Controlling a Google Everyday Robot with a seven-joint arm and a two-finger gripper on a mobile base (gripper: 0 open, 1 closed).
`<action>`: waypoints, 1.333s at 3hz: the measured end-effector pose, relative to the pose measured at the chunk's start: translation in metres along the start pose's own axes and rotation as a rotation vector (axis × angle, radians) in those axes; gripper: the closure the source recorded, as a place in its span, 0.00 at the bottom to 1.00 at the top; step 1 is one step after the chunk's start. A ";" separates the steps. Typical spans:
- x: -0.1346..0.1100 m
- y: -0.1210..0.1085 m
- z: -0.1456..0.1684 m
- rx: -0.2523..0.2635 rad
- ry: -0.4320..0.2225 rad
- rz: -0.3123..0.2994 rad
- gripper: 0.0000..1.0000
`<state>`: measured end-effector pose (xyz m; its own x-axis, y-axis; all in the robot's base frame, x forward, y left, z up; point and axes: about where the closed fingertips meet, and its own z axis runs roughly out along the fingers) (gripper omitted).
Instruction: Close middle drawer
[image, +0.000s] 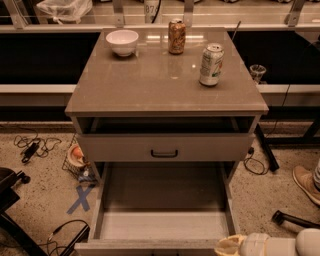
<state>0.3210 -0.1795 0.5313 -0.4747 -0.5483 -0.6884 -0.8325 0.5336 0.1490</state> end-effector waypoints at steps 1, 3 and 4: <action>0.043 -0.011 0.017 -0.037 -0.074 -0.073 1.00; 0.077 -0.026 0.050 -0.087 -0.127 -0.245 1.00; 0.078 -0.041 0.070 -0.091 -0.143 -0.288 1.00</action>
Offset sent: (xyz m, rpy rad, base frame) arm 0.0016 -0.0321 -0.1095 0.0795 -0.2359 0.2826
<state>0.3379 -0.1995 0.4216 -0.1764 -0.5694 -0.8029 -0.9519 0.3063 -0.0081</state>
